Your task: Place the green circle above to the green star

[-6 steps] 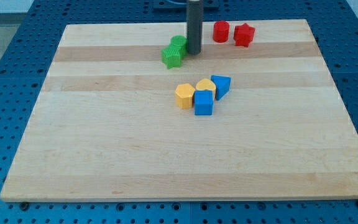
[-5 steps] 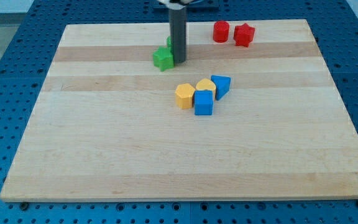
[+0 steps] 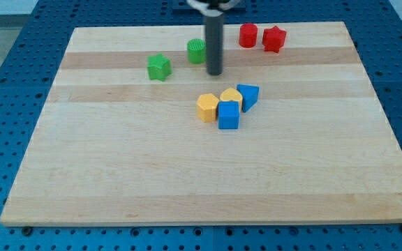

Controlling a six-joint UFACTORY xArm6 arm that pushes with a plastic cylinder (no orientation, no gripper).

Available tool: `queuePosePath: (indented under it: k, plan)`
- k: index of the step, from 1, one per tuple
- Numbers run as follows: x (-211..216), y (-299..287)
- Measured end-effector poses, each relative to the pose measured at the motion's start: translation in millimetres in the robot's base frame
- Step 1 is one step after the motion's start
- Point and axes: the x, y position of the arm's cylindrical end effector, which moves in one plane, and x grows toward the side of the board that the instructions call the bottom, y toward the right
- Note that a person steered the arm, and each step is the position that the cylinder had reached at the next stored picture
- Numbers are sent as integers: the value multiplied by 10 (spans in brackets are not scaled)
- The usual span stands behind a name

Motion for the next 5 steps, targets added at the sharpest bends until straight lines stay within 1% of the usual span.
queuePosePath:
  k: [1, 2, 4, 5]
  plan:
    - [-302, 91]
    - [-470, -92]
    - [-390, -492]
    - [-215, -818]
